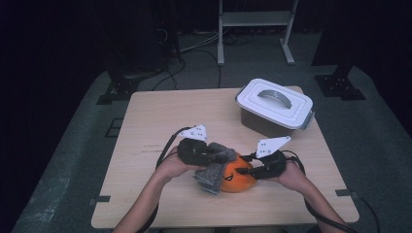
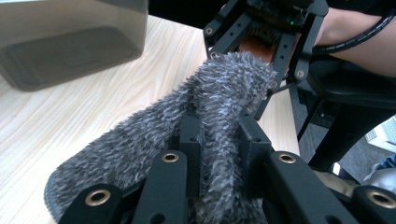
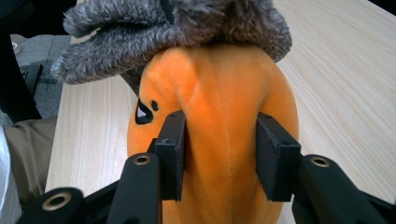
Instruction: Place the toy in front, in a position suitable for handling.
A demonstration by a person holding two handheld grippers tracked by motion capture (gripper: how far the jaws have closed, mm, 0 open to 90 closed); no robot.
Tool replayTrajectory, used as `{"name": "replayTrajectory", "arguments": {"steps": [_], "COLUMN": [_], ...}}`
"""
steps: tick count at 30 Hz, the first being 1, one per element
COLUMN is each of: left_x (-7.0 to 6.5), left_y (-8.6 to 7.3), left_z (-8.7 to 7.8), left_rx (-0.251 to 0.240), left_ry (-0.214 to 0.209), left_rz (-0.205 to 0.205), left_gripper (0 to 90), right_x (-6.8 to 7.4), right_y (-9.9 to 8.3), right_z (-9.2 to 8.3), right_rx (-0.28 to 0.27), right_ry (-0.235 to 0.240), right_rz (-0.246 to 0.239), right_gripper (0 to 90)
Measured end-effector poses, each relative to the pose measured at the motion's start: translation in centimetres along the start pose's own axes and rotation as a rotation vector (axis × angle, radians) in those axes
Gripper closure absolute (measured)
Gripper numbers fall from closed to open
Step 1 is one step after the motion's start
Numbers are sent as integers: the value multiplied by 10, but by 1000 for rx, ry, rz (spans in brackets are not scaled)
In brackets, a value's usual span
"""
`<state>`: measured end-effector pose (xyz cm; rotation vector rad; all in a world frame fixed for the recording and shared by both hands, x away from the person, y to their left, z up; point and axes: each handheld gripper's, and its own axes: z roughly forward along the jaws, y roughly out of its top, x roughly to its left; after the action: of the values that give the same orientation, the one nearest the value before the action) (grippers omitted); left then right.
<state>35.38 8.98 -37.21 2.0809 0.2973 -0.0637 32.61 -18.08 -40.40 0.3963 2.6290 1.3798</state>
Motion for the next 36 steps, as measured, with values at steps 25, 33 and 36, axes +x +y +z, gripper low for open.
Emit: {"name": "replayTrajectory", "arguments": {"steps": [25, 33, 36], "left_x": [5, 7, 8], "left_y": [-8, -11, -16], "left_z": [-6, -5, -3], "left_rx": [-8, 10, 22], "left_ry": [16, 24, 24], "left_rz": [-31, -31, -39], "left_gripper": [754, 754, 753], "right_x": [1, 2, 1], "right_y": [-5, -9, -15], "right_z": [-4, -5, -9], "right_rx": [-46, -48, -49], "right_ry": [-9, -2, -2], "right_rz": [21, 13, 21], "right_gripper": [602, 602, 601]}}
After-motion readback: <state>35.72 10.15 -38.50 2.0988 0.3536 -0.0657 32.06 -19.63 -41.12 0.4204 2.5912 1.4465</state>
